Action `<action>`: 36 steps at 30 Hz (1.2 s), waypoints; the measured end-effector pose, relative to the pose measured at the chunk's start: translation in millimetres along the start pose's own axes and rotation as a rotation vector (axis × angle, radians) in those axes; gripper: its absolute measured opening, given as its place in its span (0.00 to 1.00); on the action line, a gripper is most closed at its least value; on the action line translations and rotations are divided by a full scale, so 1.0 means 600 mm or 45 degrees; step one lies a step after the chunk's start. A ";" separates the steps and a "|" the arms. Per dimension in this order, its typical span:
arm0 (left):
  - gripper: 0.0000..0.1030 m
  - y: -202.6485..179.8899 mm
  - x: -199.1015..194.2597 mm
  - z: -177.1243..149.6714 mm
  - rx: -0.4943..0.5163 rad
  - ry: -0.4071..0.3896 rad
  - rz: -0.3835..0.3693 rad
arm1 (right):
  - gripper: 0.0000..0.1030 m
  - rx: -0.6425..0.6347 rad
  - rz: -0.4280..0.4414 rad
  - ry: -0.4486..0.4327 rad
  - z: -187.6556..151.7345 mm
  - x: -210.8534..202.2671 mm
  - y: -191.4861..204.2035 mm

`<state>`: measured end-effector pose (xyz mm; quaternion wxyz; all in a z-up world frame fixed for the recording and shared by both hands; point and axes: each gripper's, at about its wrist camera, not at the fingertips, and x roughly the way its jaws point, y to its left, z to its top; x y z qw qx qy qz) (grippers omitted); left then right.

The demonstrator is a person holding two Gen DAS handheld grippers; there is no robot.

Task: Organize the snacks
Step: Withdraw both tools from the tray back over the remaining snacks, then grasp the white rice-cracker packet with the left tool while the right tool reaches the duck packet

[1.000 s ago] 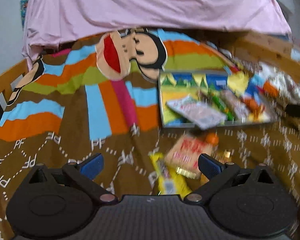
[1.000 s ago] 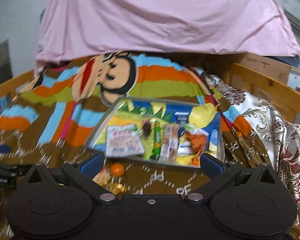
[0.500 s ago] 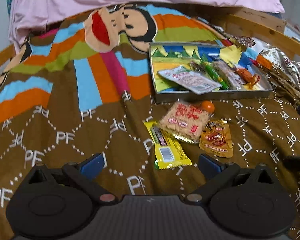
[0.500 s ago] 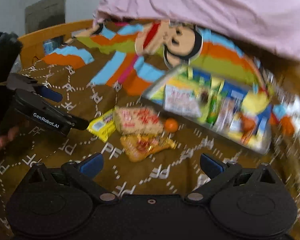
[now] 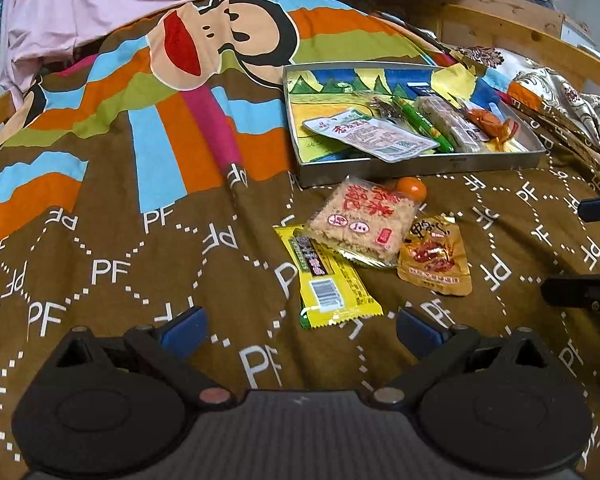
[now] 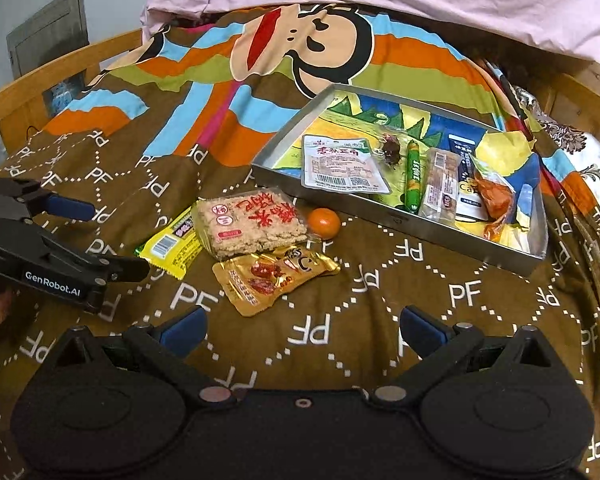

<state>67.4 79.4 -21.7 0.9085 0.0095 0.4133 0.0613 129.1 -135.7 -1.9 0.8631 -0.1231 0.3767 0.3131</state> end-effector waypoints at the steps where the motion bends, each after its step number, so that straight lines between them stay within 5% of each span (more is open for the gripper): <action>1: 0.99 0.002 0.001 0.002 -0.003 -0.006 0.000 | 0.99 0.002 0.006 0.000 0.002 0.004 0.002; 15: 0.99 0.004 0.028 0.047 0.052 -0.135 -0.080 | 0.99 0.058 0.120 0.071 0.022 0.080 0.011; 36: 0.99 -0.012 0.140 0.103 0.013 0.003 -0.209 | 0.96 0.112 0.120 0.063 0.032 0.186 -0.010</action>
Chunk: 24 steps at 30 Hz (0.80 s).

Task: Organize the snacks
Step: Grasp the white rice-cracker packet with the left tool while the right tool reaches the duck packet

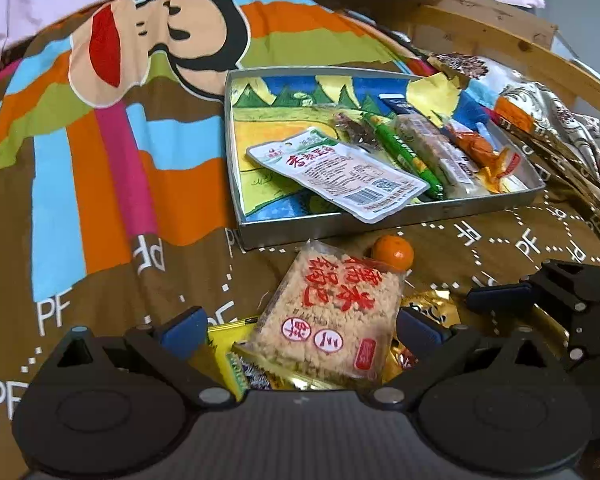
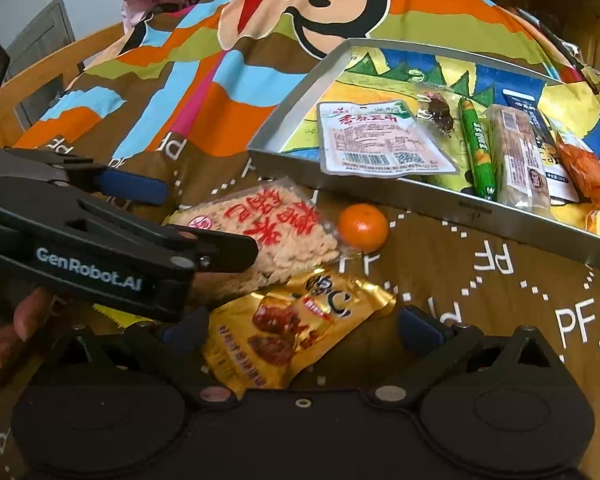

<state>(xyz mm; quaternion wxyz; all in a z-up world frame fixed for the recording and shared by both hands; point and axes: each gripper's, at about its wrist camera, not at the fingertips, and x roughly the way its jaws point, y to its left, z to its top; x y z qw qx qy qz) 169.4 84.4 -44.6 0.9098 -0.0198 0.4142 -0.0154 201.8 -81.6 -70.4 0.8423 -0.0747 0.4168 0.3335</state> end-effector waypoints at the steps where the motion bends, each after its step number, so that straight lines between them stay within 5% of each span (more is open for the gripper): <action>1: 0.99 0.001 0.004 0.001 -0.006 0.002 0.000 | 0.94 -0.005 -0.001 -0.001 -0.001 0.001 -0.001; 12: 0.99 0.002 0.026 -0.001 0.016 0.025 -0.018 | 0.54 -0.123 -0.029 -0.030 -0.021 -0.019 -0.023; 17: 0.99 -0.010 0.029 -0.001 0.102 0.047 -0.071 | 0.46 -0.135 -0.044 -0.019 -0.035 -0.041 -0.040; 24: 0.99 -0.036 0.056 0.004 0.279 0.132 -0.105 | 0.51 -0.164 -0.052 -0.025 -0.045 -0.061 -0.055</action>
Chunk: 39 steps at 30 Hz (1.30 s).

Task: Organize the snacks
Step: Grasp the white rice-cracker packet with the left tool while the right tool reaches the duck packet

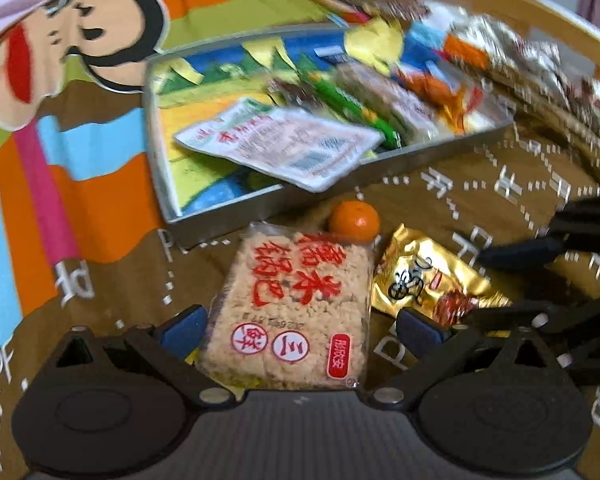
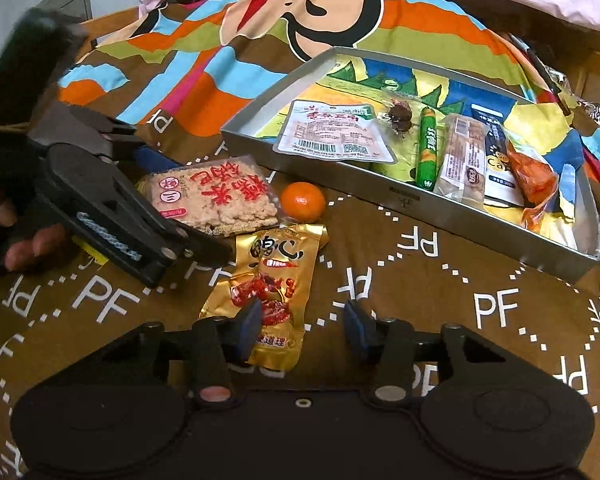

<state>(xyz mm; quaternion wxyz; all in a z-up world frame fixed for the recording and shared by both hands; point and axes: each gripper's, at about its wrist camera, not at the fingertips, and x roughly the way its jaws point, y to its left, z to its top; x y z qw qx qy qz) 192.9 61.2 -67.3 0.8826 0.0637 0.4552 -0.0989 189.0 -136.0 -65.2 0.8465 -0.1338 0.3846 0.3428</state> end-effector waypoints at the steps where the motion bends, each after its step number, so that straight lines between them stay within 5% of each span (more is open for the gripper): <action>1: 0.99 0.002 0.006 0.003 0.005 0.019 -0.002 | 0.54 -0.004 0.002 -0.005 0.001 -0.001 0.000; 6: 0.89 0.023 0.010 0.008 -0.088 0.046 -0.014 | 0.77 -0.012 0.043 -0.026 0.009 0.002 0.004; 10: 0.80 0.022 0.004 0.008 -0.062 0.041 -0.015 | 0.80 -0.039 0.035 -0.008 0.017 0.021 0.011; 19: 0.78 0.015 -0.007 0.006 -0.107 0.033 0.010 | 0.85 -0.120 0.016 0.042 0.034 0.068 0.025; 23: 0.78 0.007 -0.016 0.006 -0.109 0.022 0.033 | 0.74 -0.160 0.033 0.047 0.035 0.061 0.034; 27: 0.78 0.001 -0.028 0.005 -0.116 0.018 0.050 | 0.48 -0.238 0.030 0.037 0.034 0.046 0.050; 30: 0.78 0.000 -0.032 0.003 -0.132 0.037 0.058 | 0.37 -0.296 -0.002 0.032 0.029 0.035 0.060; 39: 0.78 -0.005 -0.059 -0.011 -0.129 0.028 0.074 | 0.27 -0.436 -0.068 -0.015 0.012 0.000 0.076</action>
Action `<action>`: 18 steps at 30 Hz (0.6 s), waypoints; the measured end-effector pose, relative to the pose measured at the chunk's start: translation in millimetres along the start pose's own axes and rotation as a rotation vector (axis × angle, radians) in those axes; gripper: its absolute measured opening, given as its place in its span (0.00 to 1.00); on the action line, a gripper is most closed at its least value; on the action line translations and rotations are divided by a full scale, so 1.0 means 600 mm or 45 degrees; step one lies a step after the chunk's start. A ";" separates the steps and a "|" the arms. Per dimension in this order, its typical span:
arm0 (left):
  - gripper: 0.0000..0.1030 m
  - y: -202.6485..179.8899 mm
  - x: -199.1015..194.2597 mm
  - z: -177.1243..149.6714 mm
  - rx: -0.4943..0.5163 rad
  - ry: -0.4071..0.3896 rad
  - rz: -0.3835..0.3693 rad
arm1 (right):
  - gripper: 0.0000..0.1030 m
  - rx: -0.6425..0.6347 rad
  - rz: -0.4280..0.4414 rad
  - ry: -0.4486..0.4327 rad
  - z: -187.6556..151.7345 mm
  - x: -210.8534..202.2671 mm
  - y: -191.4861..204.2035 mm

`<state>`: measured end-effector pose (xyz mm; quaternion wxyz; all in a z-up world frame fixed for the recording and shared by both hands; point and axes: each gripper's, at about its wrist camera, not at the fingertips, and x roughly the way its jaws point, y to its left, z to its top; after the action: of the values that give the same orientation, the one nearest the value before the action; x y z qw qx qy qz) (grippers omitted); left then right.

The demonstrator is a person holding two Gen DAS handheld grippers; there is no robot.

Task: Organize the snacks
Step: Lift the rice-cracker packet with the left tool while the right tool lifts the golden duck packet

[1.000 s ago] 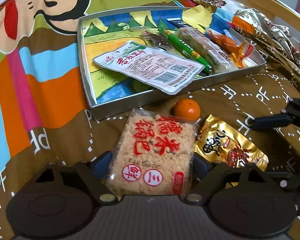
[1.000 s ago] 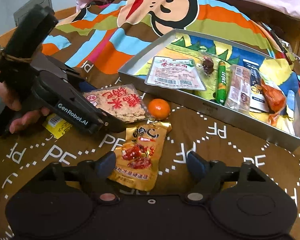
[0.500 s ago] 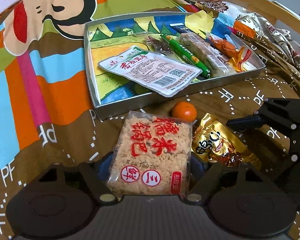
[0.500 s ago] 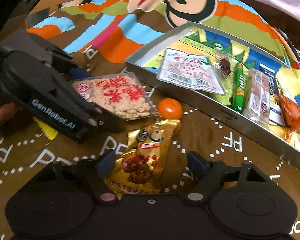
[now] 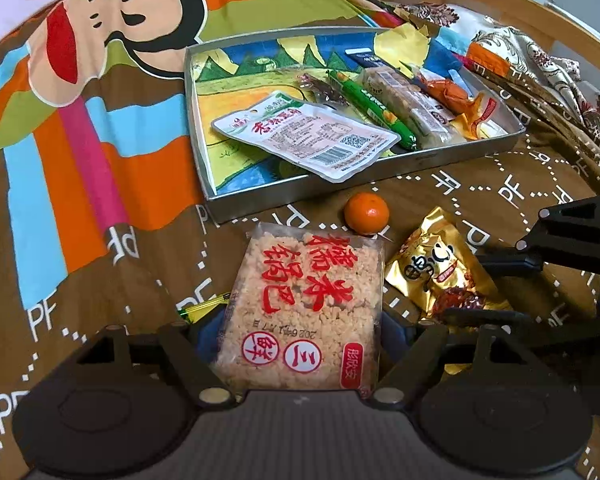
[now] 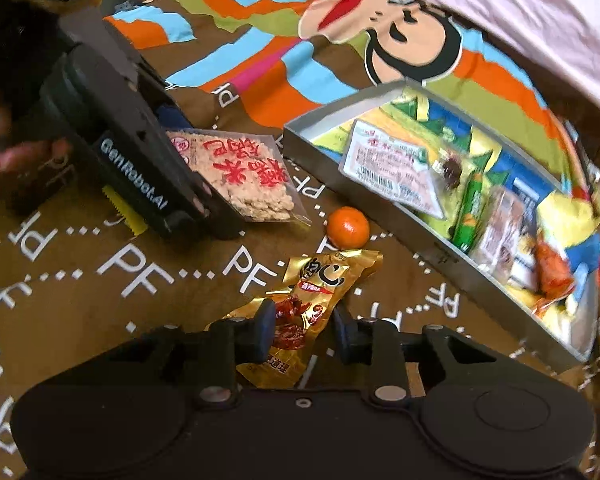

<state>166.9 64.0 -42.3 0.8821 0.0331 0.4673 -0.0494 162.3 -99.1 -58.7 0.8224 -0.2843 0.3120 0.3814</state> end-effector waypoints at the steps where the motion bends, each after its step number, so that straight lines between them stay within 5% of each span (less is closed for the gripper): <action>1: 0.78 0.001 -0.003 0.000 -0.003 -0.005 0.001 | 0.26 -0.019 -0.007 -0.007 0.000 -0.004 0.003; 18: 0.78 -0.005 -0.044 -0.006 -0.008 -0.050 0.014 | 0.20 -0.244 -0.054 -0.069 -0.002 -0.048 0.037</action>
<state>148.6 62.8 -22.4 0.8916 0.0320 0.4497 -0.0437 129.2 -101.0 -43.4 0.8075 -0.3578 0.2457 0.3995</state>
